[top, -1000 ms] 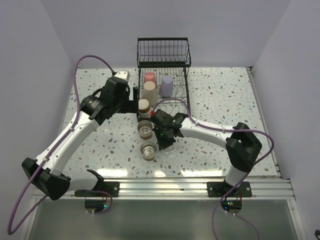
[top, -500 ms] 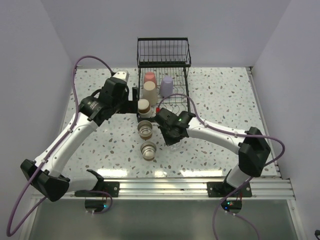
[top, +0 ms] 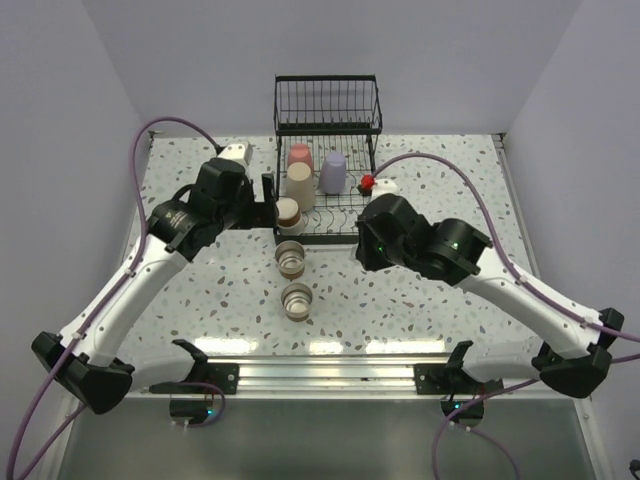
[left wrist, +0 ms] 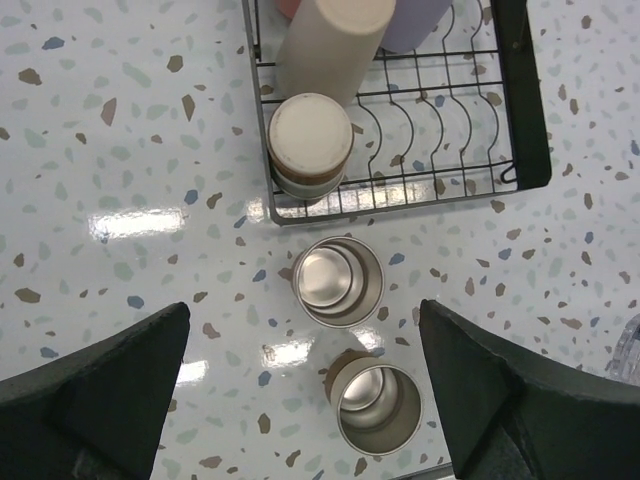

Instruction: Load the cups into the dish rack

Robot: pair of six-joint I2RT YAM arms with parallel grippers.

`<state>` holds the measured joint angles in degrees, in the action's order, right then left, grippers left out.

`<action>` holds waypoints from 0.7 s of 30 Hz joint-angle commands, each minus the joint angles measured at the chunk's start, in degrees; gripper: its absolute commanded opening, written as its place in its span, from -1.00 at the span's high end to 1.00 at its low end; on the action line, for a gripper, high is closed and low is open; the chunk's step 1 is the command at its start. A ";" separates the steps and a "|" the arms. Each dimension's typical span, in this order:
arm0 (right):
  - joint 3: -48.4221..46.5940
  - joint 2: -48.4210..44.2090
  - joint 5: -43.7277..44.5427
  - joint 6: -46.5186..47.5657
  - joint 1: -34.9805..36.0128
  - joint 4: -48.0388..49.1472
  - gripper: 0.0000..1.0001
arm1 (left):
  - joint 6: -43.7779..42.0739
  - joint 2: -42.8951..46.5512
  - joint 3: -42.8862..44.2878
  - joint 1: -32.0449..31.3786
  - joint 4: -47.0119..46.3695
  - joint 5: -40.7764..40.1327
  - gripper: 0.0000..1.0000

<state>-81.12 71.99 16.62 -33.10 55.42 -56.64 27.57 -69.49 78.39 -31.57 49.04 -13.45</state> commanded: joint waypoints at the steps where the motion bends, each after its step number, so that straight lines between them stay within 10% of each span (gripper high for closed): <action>1: -4.56 -3.51 3.94 -2.93 -0.22 -0.93 1.00 | 2.30 4.01 -2.18 -0.16 -6.91 4.57 -1.00; 10: -3.09 -12.13 0.70 -4.43 -2.59 7.32 1.00 | 4.07 10.25 -7.28 -0.16 -16.84 12.48 -1.00; 21: -0.63 -14.33 -28.86 -11.53 -21.30 21.46 1.00 | 7.05 11.75 -11.85 -0.07 -30.66 27.07 -1.00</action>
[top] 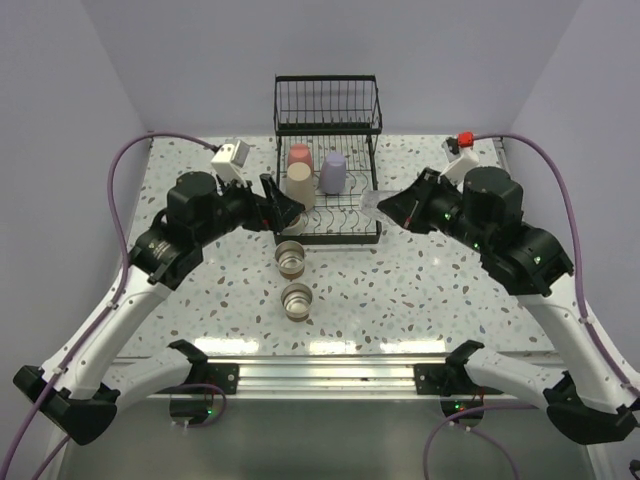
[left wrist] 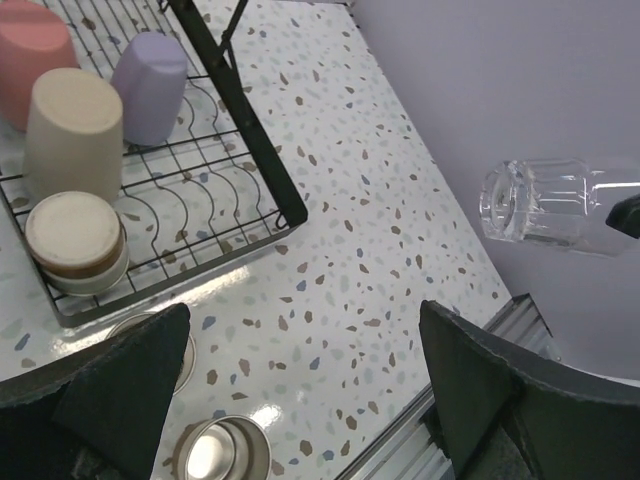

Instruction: Load the cups into the dish rack

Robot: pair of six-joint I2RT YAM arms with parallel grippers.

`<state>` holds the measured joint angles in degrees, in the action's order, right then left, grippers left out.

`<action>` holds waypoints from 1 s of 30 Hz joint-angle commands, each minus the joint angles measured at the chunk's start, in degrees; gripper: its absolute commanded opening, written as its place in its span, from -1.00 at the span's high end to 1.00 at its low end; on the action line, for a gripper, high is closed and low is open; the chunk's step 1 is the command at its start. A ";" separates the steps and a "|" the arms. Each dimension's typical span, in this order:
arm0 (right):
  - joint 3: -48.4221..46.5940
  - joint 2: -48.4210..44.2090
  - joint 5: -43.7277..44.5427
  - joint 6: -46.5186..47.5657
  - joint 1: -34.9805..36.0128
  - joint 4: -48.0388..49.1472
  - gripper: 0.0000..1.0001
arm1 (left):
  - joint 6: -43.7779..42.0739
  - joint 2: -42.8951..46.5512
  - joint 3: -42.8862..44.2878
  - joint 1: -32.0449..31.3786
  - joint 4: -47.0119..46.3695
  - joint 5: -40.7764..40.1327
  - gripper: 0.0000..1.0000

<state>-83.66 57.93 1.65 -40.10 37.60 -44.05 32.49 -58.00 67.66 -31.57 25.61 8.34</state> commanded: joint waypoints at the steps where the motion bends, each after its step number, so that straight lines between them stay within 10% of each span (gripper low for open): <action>1: 3.31 -1.06 -16.91 -6.38 -6.46 15.16 1.00 | 2.40 0.60 -1.39 -0.07 -8.37 5.55 -1.00; 13: 21.07 -2.65 -33.64 -33.37 -9.30 56.15 1.00 | 12.23 7.36 -12.27 0.54 -27.84 11.43 -1.00; 21: 25.65 -3.26 -34.43 -38.21 -9.13 61.98 1.00 | 31.83 10.45 -26.60 10.47 -57.64 23.64 -1.00; 30: 25.30 -1.51 -35.23 -38.65 -8.78 63.39 1.00 | 35.62 3.95 -25.91 10.65 -67.69 29.89 -1.00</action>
<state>-57.60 56.21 -32.21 -77.65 28.49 14.74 64.60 -53.28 40.80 -21.21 -31.79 34.41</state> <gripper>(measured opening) 0.091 0.997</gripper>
